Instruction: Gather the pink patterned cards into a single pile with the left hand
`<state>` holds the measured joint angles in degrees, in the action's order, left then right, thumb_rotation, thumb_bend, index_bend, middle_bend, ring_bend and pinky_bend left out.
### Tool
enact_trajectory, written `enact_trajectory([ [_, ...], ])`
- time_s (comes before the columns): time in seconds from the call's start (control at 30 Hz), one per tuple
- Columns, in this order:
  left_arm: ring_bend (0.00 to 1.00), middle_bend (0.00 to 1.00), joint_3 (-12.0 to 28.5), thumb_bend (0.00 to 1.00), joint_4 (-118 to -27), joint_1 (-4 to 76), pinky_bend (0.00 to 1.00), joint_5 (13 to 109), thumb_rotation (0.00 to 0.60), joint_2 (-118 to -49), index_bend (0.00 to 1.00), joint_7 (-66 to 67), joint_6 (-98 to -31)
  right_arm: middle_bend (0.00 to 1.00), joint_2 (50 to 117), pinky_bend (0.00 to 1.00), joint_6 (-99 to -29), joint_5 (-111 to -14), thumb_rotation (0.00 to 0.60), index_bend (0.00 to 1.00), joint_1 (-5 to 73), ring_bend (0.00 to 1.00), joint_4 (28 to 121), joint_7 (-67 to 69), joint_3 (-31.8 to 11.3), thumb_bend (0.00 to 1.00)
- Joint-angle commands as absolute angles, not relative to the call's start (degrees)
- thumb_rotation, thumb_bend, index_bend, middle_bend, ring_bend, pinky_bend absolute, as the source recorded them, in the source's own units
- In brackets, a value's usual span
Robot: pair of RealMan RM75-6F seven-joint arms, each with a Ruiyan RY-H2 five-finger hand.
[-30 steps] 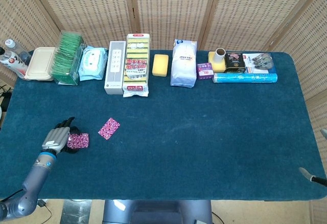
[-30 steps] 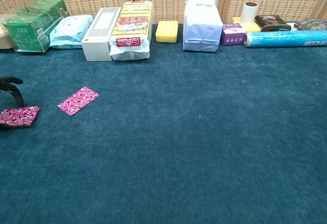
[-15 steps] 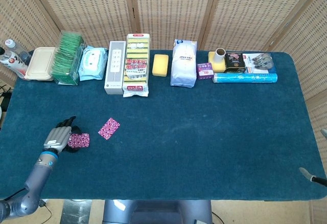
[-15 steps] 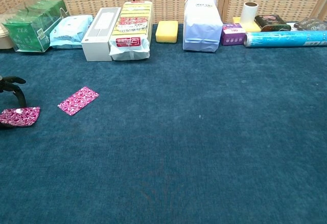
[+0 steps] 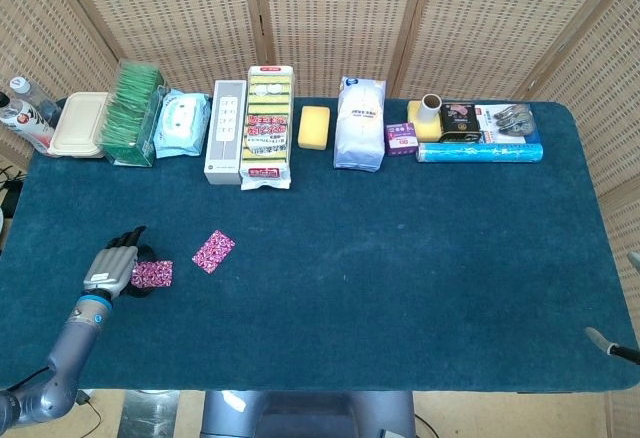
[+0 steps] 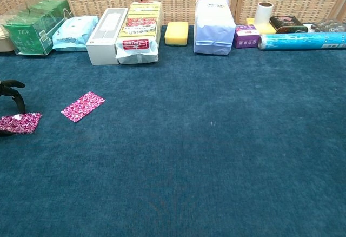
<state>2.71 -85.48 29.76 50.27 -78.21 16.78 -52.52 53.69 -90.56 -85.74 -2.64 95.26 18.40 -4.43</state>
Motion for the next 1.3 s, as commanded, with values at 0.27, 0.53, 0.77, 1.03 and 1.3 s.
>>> enact_trajectory([
  [0.27, 0.00, 0.00, 2.8, 0.22, -85.8, 29.8, 0.07, 49.4, 0.600, -78.2, 0.35, 18.1, -53.3, 0.00, 53.6, 0.00, -90.6, -85.7, 0.600, 0.04, -2.7, 0.00, 95.3, 18.4, -4.4, 0.00],
  [0.53, 0.00, 0.00, 2.5, 0.21, -87.1, 30.3, 0.07, 48.1, 0.600, -77.8, 0.29, 20.3, -53.3, 0.00, 53.6, 0.00, -90.7, -85.7, 0.600, 0.04, -2.7, 0.00, 95.3, 18.4, -4.4, 0.00],
  [0.77, 0.00, 0.00, 2.5, 0.21, -87.9, 30.3, 0.07, 48.3, 0.600, -77.2, 0.20, 20.1, -53.3, 0.00, 53.6, 0.00, -90.6, -85.7, 0.600, 0.04, -2.7, 0.00, 95.3, 18.4, -4.4, 0.00],
  [1.03, 0.00, 0.00, 2.6, 0.21, -90.1, 30.4, 0.07, 45.9, 0.600, -75.5, 0.19, 21.2, -53.6, 0.00, 53.6, 0.00, -90.6, -85.7, 0.600, 0.04, -2.7, 0.00, 95.3, 18.5, -4.5, 0.00],
  [1.3, 0.00, 0.00, 4.2, 0.20, -92.6, 30.9, 0.07, 46.3, 0.600, -74.5, 0.19, 18.5, -52.8, 0.00, 53.7, 0.00, -90.4, -85.7, 0.600, 0.04, -2.6, 0.00, 95.5, 18.1, -4.4, 0.00],
])
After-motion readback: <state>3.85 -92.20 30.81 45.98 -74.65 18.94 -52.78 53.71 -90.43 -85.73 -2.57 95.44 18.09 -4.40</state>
